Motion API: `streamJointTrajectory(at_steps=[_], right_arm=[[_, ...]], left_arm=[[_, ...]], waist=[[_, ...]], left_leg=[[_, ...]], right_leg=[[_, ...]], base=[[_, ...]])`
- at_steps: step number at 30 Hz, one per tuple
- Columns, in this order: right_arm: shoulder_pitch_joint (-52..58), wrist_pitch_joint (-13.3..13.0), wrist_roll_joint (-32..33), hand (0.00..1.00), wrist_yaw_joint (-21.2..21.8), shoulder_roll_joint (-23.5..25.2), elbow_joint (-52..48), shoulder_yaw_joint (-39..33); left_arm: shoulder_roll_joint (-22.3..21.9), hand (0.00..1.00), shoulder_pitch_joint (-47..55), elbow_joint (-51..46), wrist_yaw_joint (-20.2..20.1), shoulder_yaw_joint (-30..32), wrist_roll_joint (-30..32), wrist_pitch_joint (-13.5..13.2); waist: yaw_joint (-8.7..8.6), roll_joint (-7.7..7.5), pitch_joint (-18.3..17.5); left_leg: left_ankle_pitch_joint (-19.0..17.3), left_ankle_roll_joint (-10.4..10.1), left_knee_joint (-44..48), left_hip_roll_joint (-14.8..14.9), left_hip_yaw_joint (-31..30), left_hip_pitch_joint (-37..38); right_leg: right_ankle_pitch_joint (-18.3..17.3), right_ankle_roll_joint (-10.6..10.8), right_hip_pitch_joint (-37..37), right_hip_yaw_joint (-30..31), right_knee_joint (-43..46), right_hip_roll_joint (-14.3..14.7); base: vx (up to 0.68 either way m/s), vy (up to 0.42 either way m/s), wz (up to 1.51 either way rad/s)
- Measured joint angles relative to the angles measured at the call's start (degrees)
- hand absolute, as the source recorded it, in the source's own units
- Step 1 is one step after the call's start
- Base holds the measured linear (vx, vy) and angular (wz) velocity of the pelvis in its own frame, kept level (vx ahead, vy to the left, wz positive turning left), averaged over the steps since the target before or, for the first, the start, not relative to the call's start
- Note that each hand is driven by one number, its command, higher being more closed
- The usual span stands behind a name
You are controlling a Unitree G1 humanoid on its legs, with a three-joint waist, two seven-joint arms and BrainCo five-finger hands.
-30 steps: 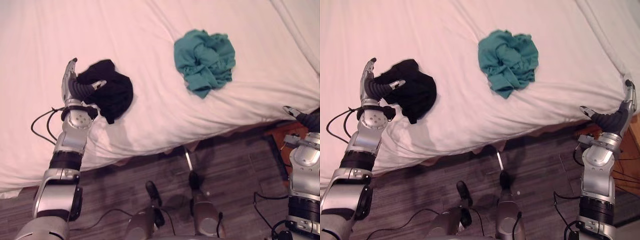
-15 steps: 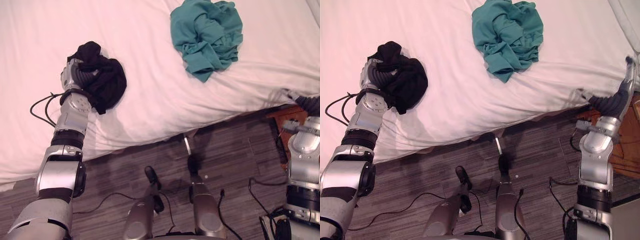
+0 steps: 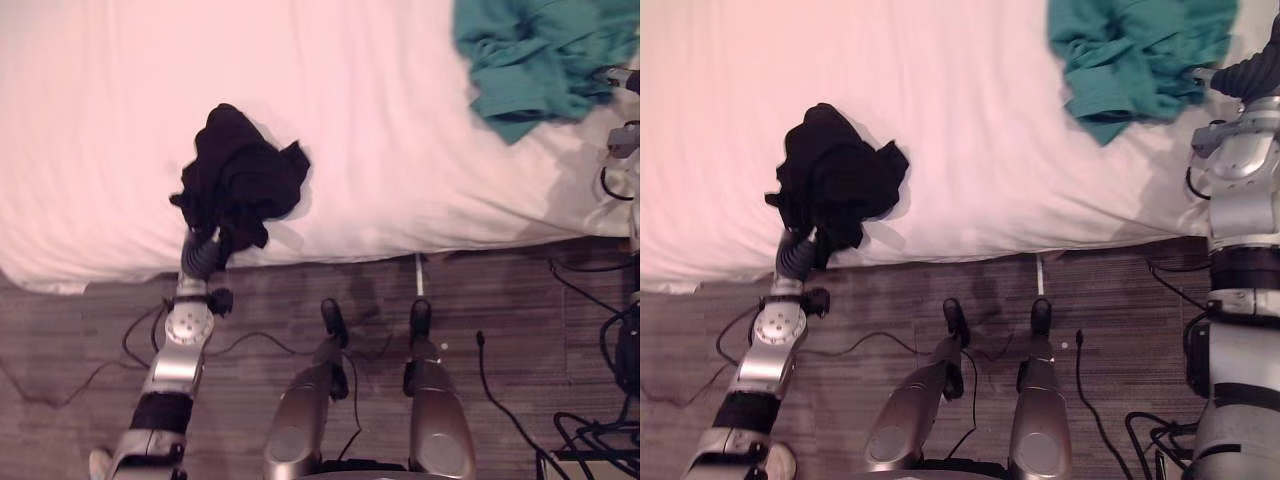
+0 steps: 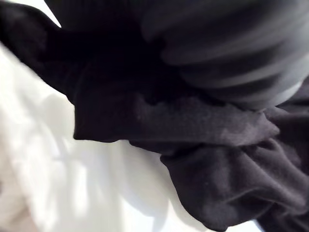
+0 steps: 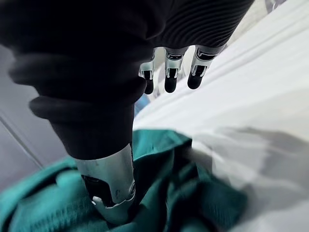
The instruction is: Tidy the bed and pick cloth on bed and put in laundry
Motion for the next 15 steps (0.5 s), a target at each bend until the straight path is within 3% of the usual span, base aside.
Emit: streamJointTrajectory(at_steps=[5, 6, 10, 15], right_arm=[[-5.55, -0.19, 0.09, 0.0, 0.82, -3.03, 7.64, 1.94], [-5.81, -0.23, 0.06, 1.0, 0.87, -3.97, 7.58, 3.03], [-7.74, -0.4, -0.85, 1.0, 0.61, -4.29, 7.24, 5.87], [-7.68, -0.55, -3.84, 1.0, 0.58, -4.26, 5.23, 9.64]], left_arm=[[-1.49, 1.0, 7.15, -0.15, -1.2, -2.08, -5.03, 0.37], [-1.67, 1.0, 8.14, -0.76, -1.2, -2.37, -5.73, 0.36], [-2.0, 1.0, 8.14, -2.49, -2.03, -4.52, -6.72, -0.06], [-3.05, 1.0, 8.0, -2.25, -2.44, -6.44, -6.61, 0.01]], waist=[[1.87, 1.05, 0.45], [2.13, 1.07, 0.44], [3.03, 1.11, 0.41], [2.78, 1.11, 0.41]], left_leg=[[1.58, -0.46, 0.0, -0.12, -1.63, -3.71], [1.79, -0.73, 0.0, -0.13, -1.74, -4.24], [2.45, -0.7, -0.01, 0.2, -1.92, -5.98], [2.96, -0.03, -0.03, 0.76, -1.71, -5.73]], right_leg=[[0.48, -0.34, -2.77, -1.73, 0.04, -0.18], [0.67, -0.29, -3.28, -1.71, 0.06, -0.2], [1.61, -0.56, -5.23, -1.14, 0.01, 0.21], [2.33, -0.61, -5.21, -0.56, 0.0, 0.49]], base=[[0.0, 0.012, 0.23], [-0.03, 0.012, 0.02], [-0.05, 0.008, -0.07], [-0.04, 0.011, -0.07]])
